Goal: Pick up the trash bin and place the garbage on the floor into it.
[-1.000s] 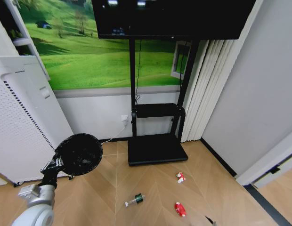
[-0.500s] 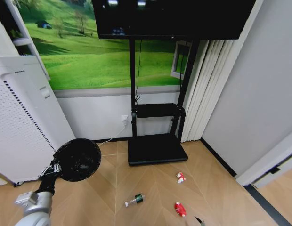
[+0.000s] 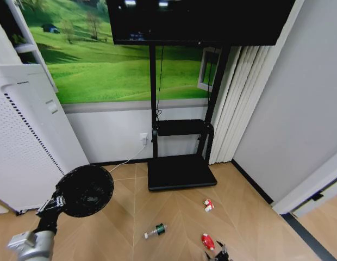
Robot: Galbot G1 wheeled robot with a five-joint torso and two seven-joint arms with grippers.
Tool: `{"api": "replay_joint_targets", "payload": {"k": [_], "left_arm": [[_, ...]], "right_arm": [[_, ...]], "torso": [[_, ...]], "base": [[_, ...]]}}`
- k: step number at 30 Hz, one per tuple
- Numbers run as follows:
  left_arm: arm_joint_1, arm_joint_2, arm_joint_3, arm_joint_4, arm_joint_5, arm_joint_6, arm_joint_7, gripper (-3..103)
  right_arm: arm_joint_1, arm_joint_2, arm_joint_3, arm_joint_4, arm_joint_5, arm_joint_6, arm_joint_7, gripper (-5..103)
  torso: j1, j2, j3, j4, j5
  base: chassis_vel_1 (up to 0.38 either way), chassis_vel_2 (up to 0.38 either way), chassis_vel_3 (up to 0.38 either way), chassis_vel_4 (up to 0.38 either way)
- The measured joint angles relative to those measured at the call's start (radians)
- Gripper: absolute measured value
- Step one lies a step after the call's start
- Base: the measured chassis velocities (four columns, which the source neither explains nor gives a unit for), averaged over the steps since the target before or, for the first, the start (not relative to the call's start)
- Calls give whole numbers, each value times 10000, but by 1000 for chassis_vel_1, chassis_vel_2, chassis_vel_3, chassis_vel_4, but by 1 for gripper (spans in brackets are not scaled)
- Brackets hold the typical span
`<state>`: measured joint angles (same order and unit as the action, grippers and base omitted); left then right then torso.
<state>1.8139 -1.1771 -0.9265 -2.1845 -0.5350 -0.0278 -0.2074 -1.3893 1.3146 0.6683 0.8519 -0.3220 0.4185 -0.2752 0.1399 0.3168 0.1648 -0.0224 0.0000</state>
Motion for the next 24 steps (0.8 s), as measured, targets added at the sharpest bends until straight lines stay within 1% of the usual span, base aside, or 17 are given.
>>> {"api": "replay_joint_targets", "payload": {"k": [6, 14, 18, 20, 24], "left_arm": [[43, -12, -33, -21, 2, -9, 5, 7], [329, -154, -436, -185, -26, -99, 35, 7], [404, -191, -475, -158, -29, -184, 110, 7], [299, -30, -539, 78, -99, -271, 160, 7], [229, 59, -512, 140, -139, -266, 160, 7]], "right_arm": [[52, 2, -25, -53, -1, -22, 27, 100], [771, 87, -470, -1061, -190, -181, 268, 100], [947, 118, -600, -1185, -139, -238, 380, 100], [1404, 289, -675, -1629, -240, -314, 596, 100], [1657, 278, -584, -1900, -352, -273, 744, 100]], "torso": [[0, 0, 0, 0, 0], [0, 0, 0, -1, 0], [0, 0, 0, 0, 0], [0, 0, 0, -2, -5], [0, 0, -1, -1, -1]], "base": [[0, 0, 0, 0], [0, 0, 0, 0], [0, 0, 0, 0], [0, 0, 0, 0], [0, 0, 0, 0]]}}
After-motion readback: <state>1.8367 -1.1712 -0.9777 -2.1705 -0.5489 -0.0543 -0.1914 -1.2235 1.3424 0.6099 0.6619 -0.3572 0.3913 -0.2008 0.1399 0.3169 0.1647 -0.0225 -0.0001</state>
